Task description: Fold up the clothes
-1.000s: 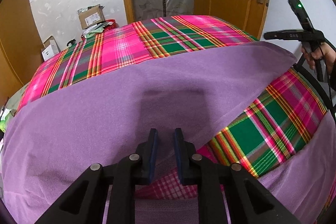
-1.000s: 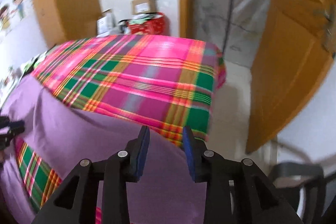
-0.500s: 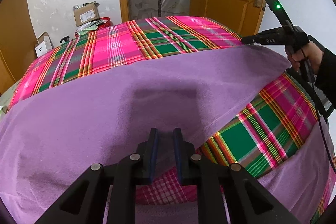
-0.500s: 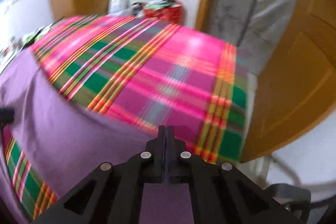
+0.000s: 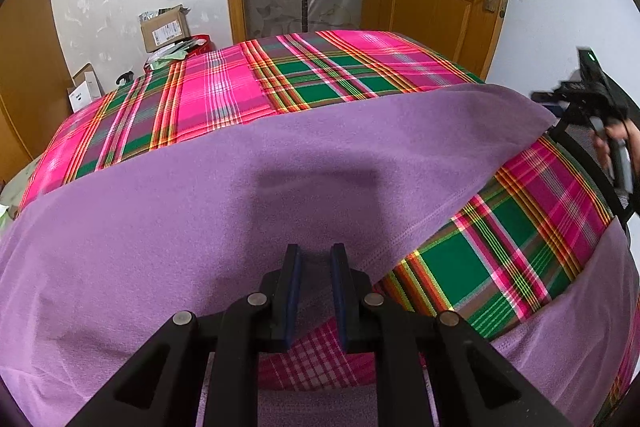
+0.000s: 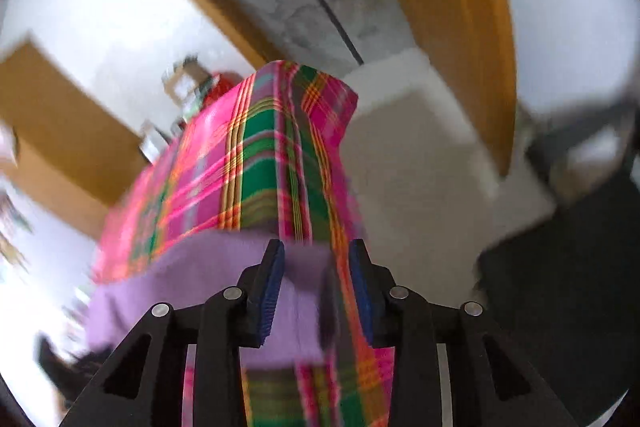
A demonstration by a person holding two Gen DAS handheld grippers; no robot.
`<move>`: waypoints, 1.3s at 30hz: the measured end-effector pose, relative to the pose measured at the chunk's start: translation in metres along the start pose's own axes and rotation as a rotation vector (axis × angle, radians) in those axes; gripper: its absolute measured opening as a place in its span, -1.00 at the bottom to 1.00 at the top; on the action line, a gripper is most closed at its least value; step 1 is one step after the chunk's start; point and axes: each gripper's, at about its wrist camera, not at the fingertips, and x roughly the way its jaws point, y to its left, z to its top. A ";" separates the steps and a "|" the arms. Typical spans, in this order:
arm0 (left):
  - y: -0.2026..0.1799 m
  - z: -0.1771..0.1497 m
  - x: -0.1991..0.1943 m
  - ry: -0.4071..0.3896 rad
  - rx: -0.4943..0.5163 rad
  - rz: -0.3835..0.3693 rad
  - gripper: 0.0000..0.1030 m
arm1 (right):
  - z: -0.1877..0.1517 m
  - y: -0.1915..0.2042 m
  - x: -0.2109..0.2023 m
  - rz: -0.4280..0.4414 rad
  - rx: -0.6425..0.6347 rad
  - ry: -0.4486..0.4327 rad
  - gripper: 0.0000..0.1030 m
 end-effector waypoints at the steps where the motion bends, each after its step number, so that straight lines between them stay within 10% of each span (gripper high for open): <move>1: 0.000 0.000 0.000 0.000 0.002 0.002 -0.72 | -0.003 -0.006 -0.003 0.029 0.035 -0.002 -0.32; 10: -0.003 0.000 0.001 0.000 0.014 0.017 -0.72 | 0.000 -0.008 0.012 0.221 0.211 0.009 -0.28; 12: -0.002 0.000 0.001 0.000 0.012 0.014 -0.72 | 0.009 0.005 0.014 0.192 0.165 0.024 -0.84; 18: -0.003 0.000 0.001 0.000 0.013 0.016 -0.72 | 0.023 0.078 -0.044 0.344 -0.121 -0.217 -0.88; 24: -0.003 0.000 0.001 0.000 0.008 0.009 -0.72 | 0.012 0.017 -0.006 -0.002 0.069 -0.022 -0.88; 28: -0.003 0.000 0.001 0.000 0.005 0.006 -0.72 | 0.003 -0.010 -0.003 0.032 0.163 0.014 -0.80; 32: -0.002 0.000 0.000 0.000 0.002 0.004 -0.72 | -0.005 -0.019 -0.003 0.106 0.219 0.019 -0.21; 39: -0.002 0.000 0.000 0.000 0.001 0.003 -0.72 | -0.027 -0.028 0.002 0.263 0.347 0.007 -0.07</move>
